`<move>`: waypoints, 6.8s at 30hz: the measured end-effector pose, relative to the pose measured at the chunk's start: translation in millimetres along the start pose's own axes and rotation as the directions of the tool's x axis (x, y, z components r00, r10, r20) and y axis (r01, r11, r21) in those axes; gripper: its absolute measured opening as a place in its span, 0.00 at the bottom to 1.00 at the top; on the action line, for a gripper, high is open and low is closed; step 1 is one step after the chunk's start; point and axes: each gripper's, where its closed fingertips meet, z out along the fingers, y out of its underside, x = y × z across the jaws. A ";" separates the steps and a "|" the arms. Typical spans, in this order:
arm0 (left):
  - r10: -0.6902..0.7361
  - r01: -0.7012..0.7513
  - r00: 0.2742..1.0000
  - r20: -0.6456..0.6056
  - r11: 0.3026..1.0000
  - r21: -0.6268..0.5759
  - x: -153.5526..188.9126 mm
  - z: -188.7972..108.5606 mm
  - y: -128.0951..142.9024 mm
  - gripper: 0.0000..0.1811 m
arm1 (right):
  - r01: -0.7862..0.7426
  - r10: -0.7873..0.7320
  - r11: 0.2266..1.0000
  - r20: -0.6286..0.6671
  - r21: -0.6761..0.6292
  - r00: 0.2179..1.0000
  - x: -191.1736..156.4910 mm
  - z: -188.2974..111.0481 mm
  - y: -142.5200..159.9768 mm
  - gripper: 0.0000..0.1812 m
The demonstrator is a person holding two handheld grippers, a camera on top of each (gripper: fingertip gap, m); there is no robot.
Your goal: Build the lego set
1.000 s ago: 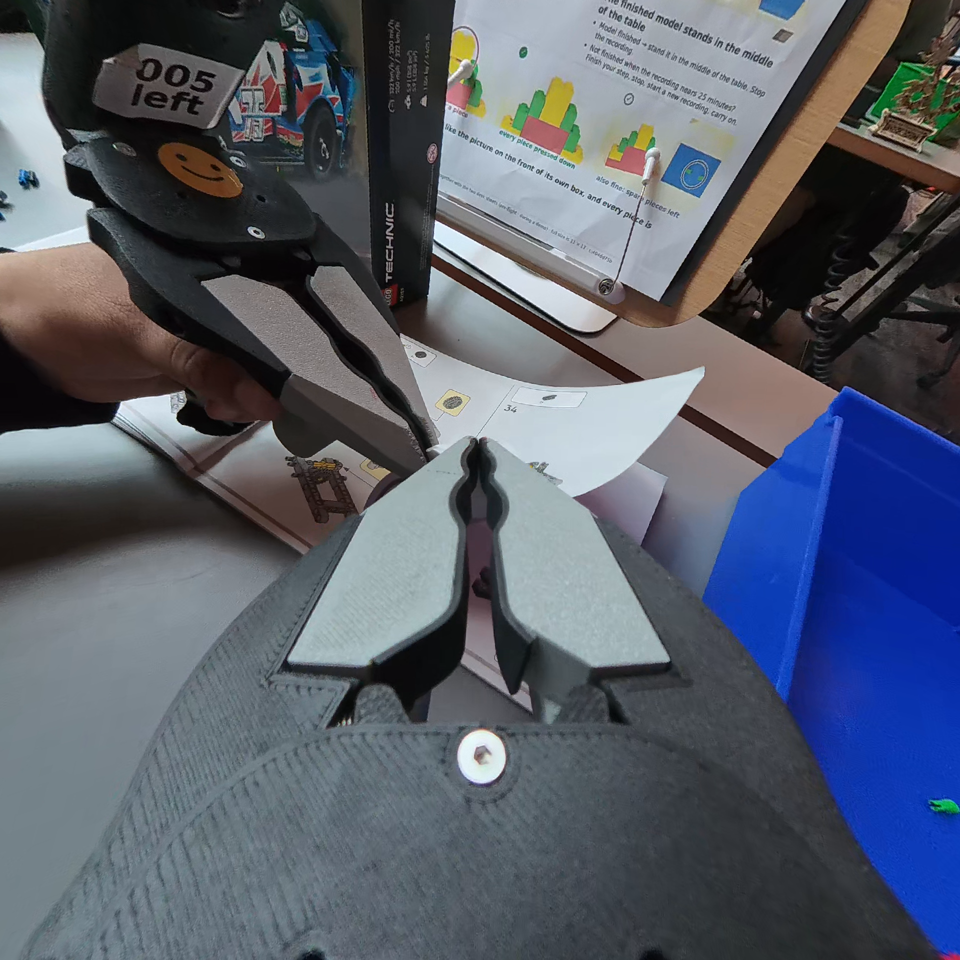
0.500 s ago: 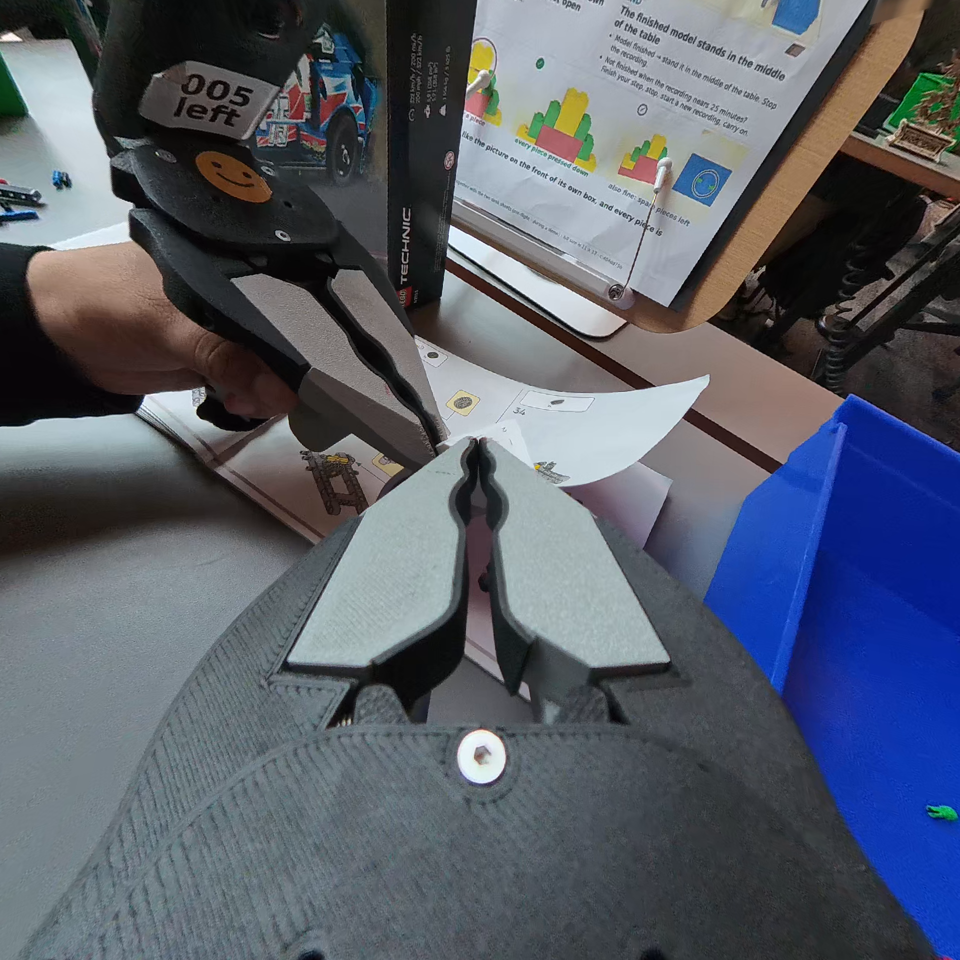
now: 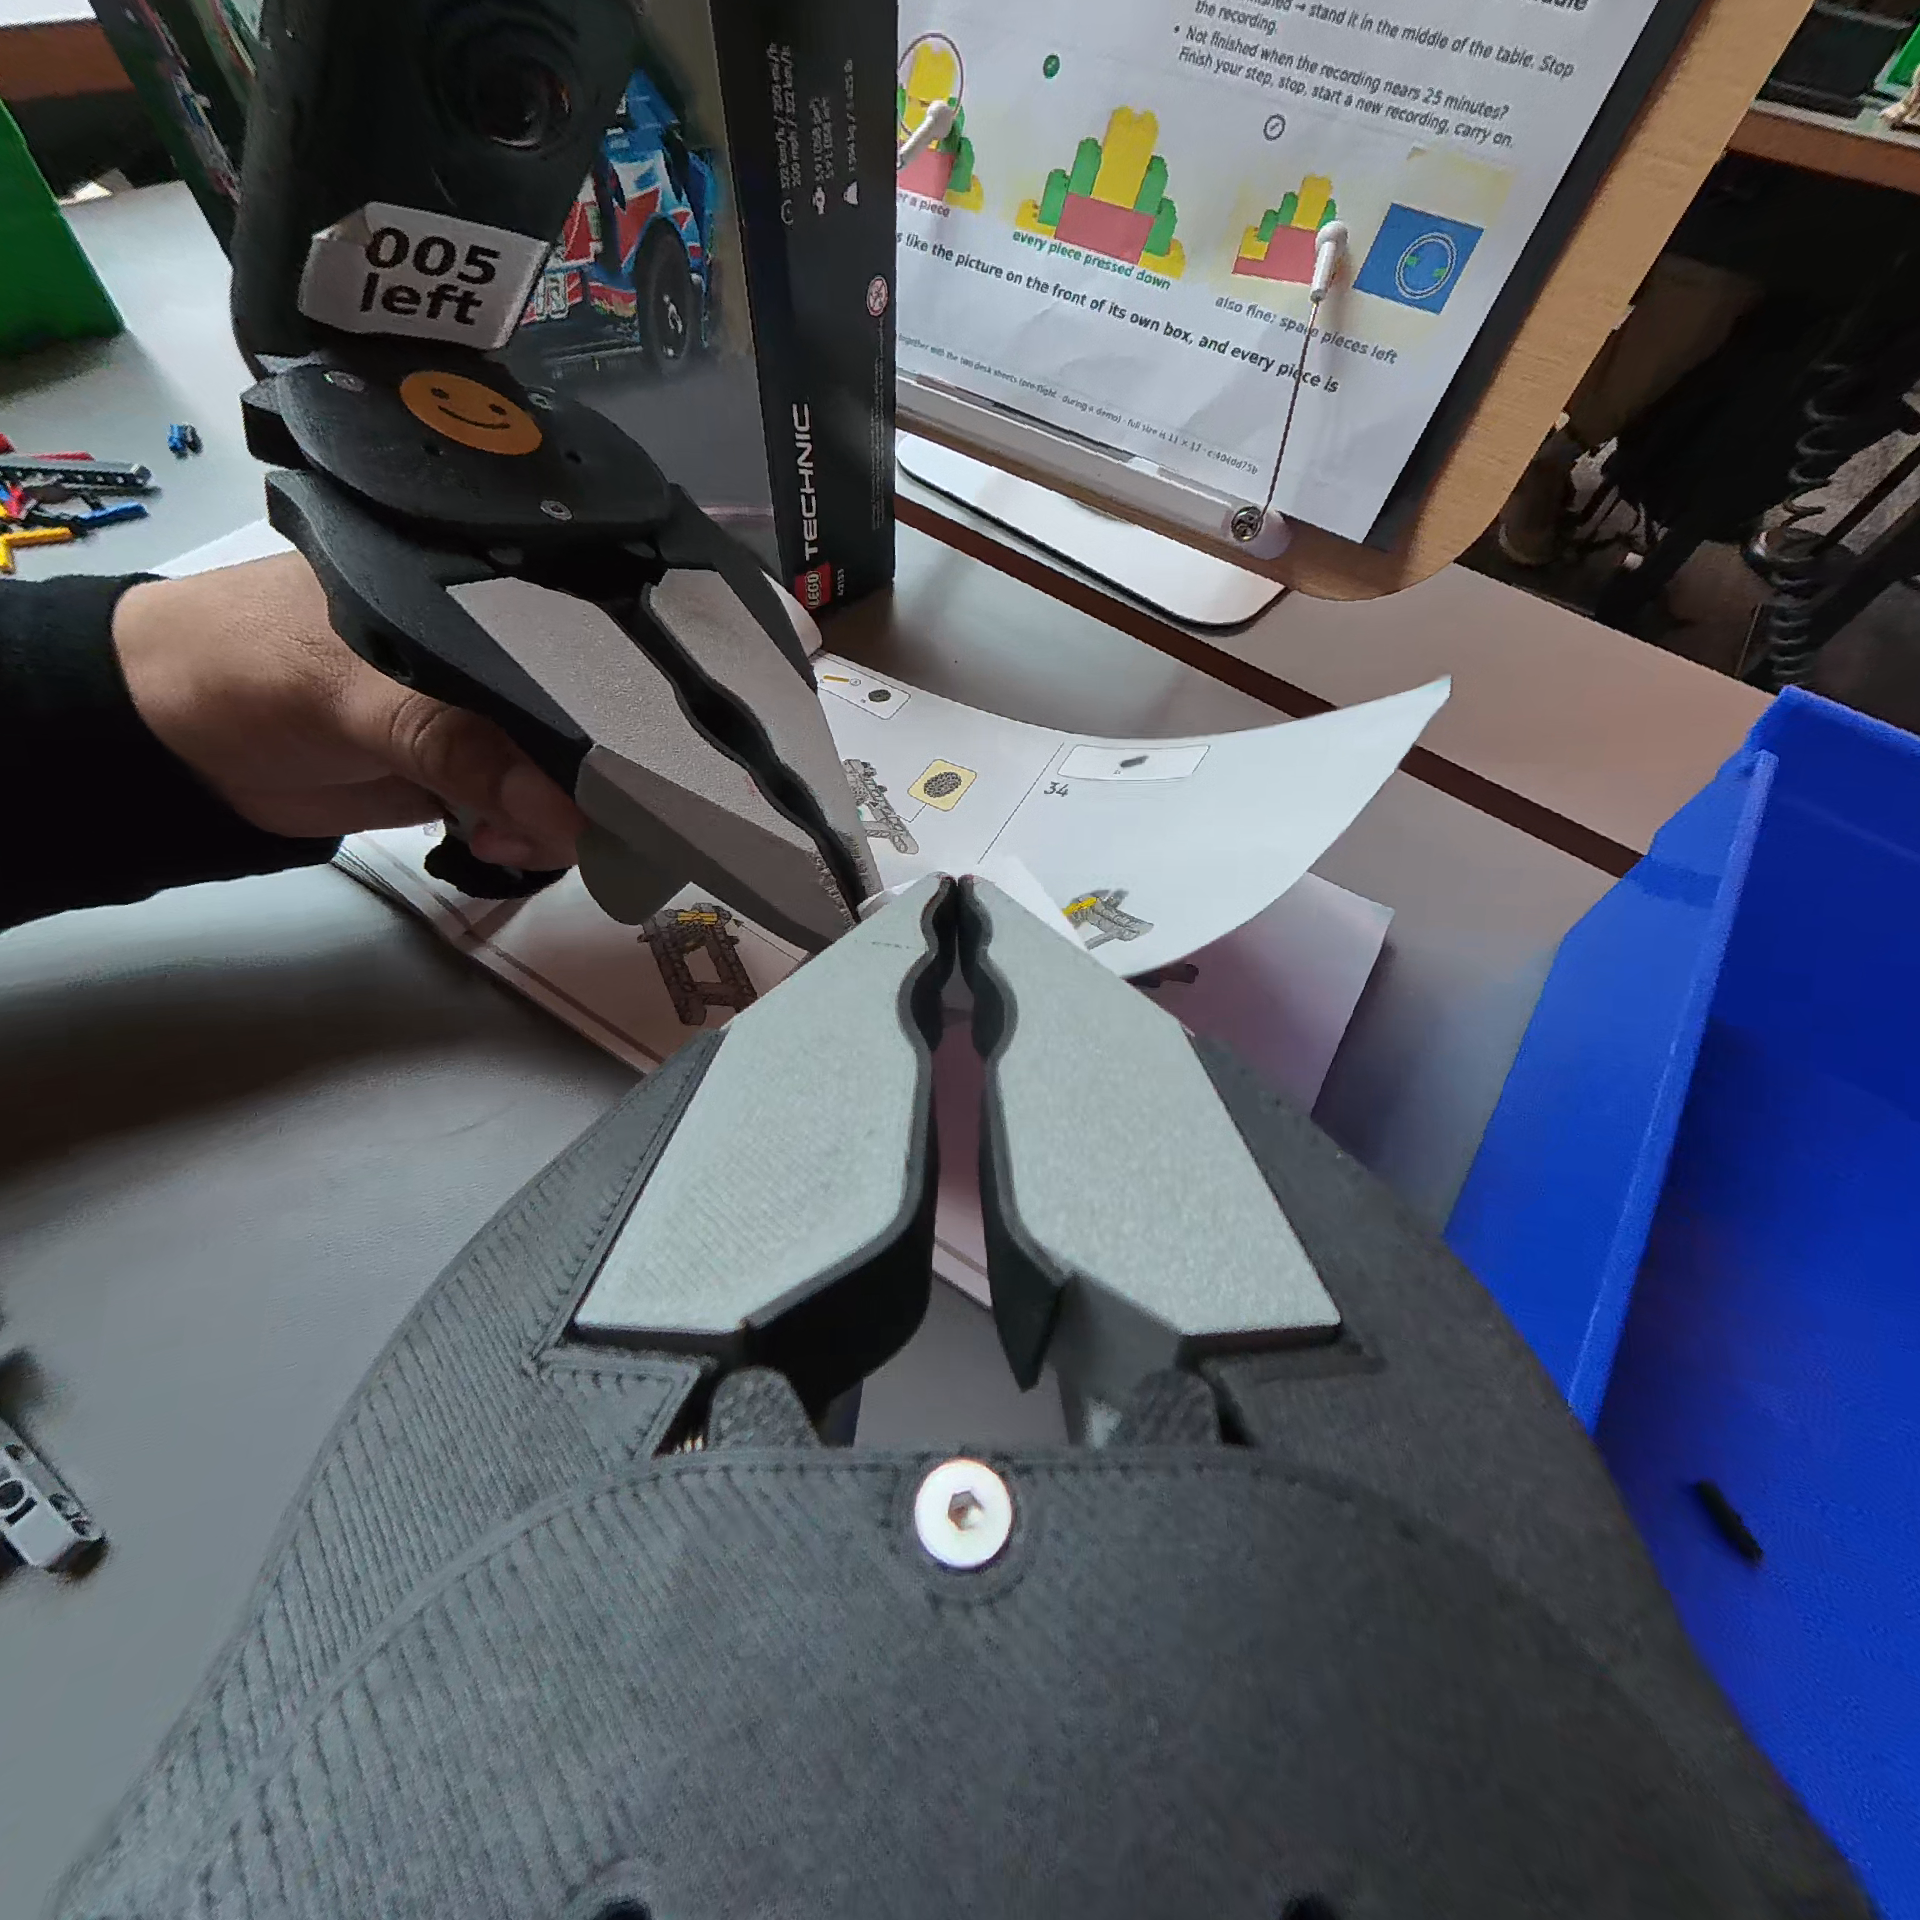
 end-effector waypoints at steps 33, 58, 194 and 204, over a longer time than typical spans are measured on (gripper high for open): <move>0.083 -0.082 0.996 0.019 0.996 -0.040 5.0 0.8 3.4 0.00 | 0.417 -0.417 0.908 0.002 -0.038 0.909 -16.9 -6.8 10.2 0.16; -0.090 0.092 0.990 -0.105 0.996 0.011 6.7 -7.9 -9.5 0.00 | 0.721 -0.721 0.688 -0.189 -0.082 0.667 -12.4 -10.8 5.0 0.00; -0.196 0.196 0.975 -0.106 0.980 -0.005 36.0 -31.4 -8.5 0.00 | 0.261 -0.270 0.955 0.048 0.143 0.962 -27.2 -19.6 -17.2 0.21; -0.180 0.181 0.977 -0.115 0.984 -0.006 38.8 -21.2 -5.2 0.00 | 0.280 -0.289 0.956 0.104 0.086 0.952 -37.0 -10.8 -3.8 0.28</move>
